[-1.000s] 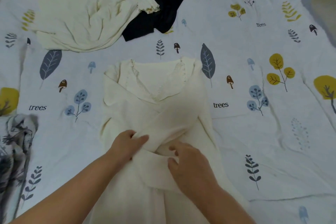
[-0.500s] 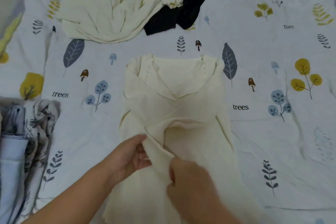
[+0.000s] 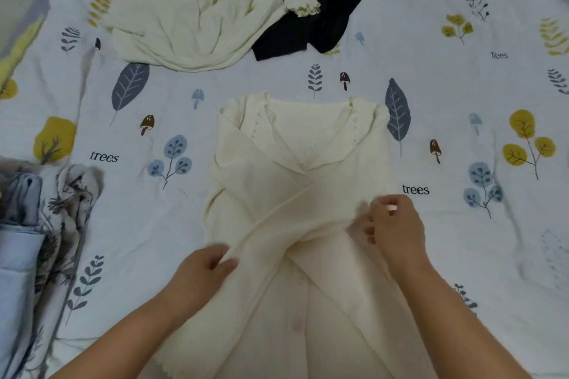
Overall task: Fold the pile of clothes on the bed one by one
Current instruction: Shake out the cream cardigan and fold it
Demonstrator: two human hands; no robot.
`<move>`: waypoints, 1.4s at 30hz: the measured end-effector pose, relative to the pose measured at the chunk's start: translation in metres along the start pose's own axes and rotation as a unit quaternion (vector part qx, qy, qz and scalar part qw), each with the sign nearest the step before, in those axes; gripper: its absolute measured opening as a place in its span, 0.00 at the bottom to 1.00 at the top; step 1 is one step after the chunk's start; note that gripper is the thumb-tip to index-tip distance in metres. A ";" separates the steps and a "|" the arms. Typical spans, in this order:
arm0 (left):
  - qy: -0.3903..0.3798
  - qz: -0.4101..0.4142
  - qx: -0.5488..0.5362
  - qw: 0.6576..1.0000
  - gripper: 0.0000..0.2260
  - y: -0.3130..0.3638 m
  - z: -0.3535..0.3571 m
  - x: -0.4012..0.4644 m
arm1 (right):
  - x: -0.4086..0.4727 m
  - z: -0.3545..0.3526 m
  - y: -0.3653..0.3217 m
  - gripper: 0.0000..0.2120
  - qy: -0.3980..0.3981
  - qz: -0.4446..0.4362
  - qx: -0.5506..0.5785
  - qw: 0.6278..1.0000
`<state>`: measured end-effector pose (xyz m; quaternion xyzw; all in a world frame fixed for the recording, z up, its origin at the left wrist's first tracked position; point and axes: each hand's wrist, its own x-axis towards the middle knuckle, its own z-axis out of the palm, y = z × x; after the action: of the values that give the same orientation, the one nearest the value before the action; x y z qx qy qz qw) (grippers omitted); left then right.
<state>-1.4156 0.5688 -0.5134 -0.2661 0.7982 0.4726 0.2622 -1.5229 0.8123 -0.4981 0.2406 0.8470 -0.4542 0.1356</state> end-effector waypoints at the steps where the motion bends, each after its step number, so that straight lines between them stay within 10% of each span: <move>1: 0.000 0.008 -0.010 1.000 0.12 0.000 0.002 0.002 | 0.022 -0.003 -0.001 0.08 0.005 0.037 0.016 0.999; 8: -0.044 0.016 -0.105 0.993 0.15 -0.005 0.005 0.018 | 0.091 -0.002 -0.017 0.15 0.086 -0.007 -0.040 0.995; 16: 0.119 0.094 0.352 0.924 0.16 0.010 0.006 0.021 | 0.127 -0.030 -0.030 0.14 0.049 -0.058 -0.153 0.985; 21: 0.340 0.131 0.158 0.918 0.14 0.056 -0.022 0.078 | 0.146 -0.018 -0.038 0.12 -0.046 -0.076 -0.204 0.975; 32: 0.340 -0.042 0.010 0.939 0.12 0.069 -0.095 0.184 | 0.178 -0.022 -0.029 0.14 0.157 -0.098 -0.183 0.965; 39: 0.471 0.122 0.149 0.861 0.17 0.082 -0.071 0.175 | 0.169 -0.019 -0.036 0.18 0.195 -0.127 -0.204 0.951; 42: 0.376 0.202 0.290 0.857 0.30 0.066 -0.045 0.152 | 0.142 -0.006 -0.030 0.29 0.183 -0.181 -0.332 0.908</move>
<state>-1.5772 0.5291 -0.5562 -0.1682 0.9732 0.1261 -0.0933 -1.6592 0.8436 -0.5379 0.1025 0.9878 -0.1118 -0.0341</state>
